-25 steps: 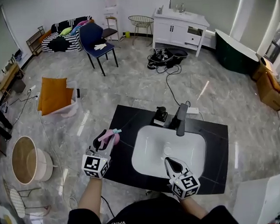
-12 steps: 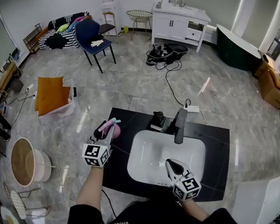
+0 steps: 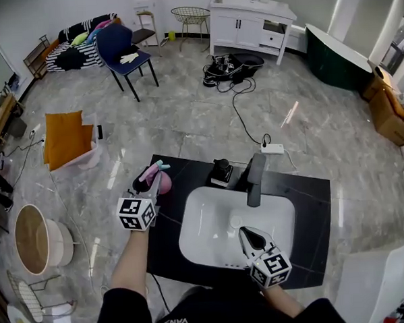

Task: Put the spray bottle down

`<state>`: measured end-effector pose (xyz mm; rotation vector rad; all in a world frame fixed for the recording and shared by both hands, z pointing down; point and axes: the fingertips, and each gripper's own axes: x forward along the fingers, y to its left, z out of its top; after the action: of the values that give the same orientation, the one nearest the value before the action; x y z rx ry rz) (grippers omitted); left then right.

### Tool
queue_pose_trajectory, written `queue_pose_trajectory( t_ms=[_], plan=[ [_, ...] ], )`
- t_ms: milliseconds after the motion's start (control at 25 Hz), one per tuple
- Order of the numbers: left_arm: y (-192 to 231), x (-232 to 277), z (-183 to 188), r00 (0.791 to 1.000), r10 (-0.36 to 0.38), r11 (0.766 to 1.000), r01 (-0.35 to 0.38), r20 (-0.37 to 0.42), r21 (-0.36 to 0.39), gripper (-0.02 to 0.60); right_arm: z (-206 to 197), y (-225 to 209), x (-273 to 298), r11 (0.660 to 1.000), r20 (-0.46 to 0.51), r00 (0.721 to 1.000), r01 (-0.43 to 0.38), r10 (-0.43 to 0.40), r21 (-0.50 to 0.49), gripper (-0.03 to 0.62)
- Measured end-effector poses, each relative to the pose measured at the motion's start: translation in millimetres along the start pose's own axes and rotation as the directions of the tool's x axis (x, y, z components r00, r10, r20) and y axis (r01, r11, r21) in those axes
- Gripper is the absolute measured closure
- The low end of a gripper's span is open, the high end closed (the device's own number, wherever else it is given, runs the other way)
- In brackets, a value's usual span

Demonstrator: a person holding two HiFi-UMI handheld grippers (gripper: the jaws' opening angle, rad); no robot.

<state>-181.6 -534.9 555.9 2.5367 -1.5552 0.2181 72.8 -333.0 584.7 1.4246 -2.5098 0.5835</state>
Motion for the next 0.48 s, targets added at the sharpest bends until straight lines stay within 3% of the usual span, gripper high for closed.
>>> queue_pose_trajectory(
  t_ms=[480],
  plan=[
    [0, 14, 0, 1.000, -0.026, 1.000, 0.026, -0.016, 0.006, 0.417, 2, 1, 4, 1.000, -0.001, 1.000, -0.008, 0.008, 0.002, 0.594]
  ],
)
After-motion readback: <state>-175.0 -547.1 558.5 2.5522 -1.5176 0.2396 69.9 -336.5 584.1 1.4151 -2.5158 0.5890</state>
